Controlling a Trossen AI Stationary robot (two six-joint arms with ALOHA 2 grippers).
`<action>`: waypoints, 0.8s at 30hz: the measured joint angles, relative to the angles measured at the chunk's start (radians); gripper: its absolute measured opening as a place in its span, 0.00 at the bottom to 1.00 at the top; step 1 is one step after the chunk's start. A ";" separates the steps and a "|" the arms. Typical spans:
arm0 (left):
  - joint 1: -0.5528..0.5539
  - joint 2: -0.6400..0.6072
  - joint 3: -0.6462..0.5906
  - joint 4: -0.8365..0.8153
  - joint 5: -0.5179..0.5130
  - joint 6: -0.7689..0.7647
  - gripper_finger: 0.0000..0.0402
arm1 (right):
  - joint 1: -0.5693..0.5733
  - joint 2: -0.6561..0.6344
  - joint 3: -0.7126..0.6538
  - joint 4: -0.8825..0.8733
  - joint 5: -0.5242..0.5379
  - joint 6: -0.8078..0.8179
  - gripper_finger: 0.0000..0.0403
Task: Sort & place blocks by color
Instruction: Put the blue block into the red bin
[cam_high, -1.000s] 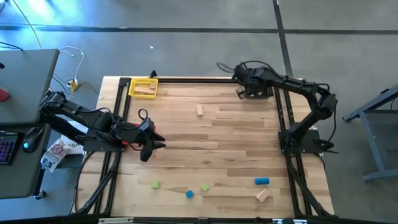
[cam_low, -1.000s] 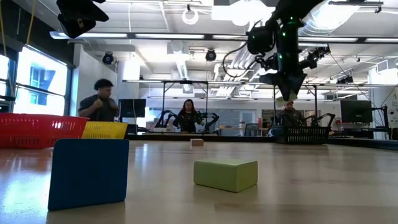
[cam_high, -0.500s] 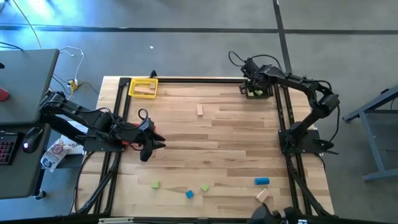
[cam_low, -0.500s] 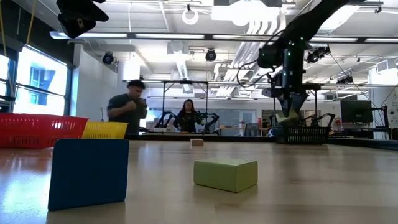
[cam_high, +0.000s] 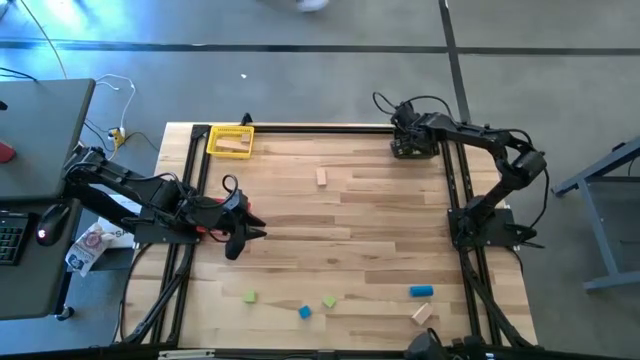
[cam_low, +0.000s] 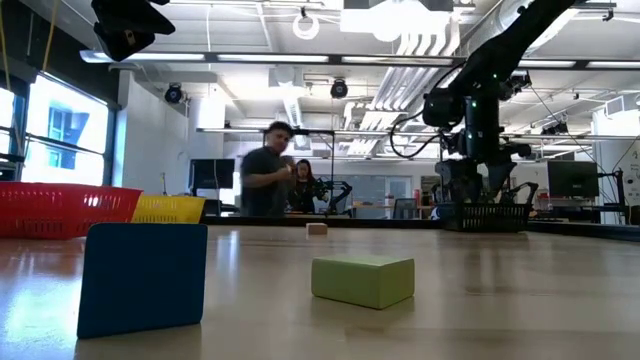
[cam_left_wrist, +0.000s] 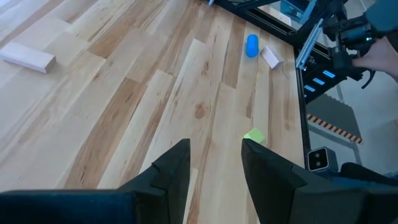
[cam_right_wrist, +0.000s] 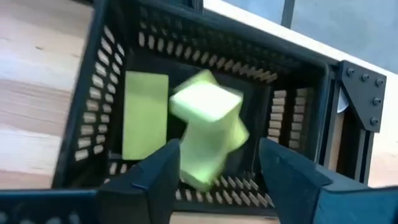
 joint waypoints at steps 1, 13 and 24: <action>0.000 0.000 0.000 0.000 0.000 0.001 0.33 | 0.000 0.000 0.006 0.000 0.000 0.000 0.53; 0.000 0.000 0.000 -0.001 0.000 0.009 0.33 | 0.123 -0.055 0.068 -0.032 -0.005 0.001 0.53; 0.000 0.017 0.000 -0.024 0.000 0.020 0.49 | 0.380 -0.201 0.068 -0.047 -0.054 0.119 0.53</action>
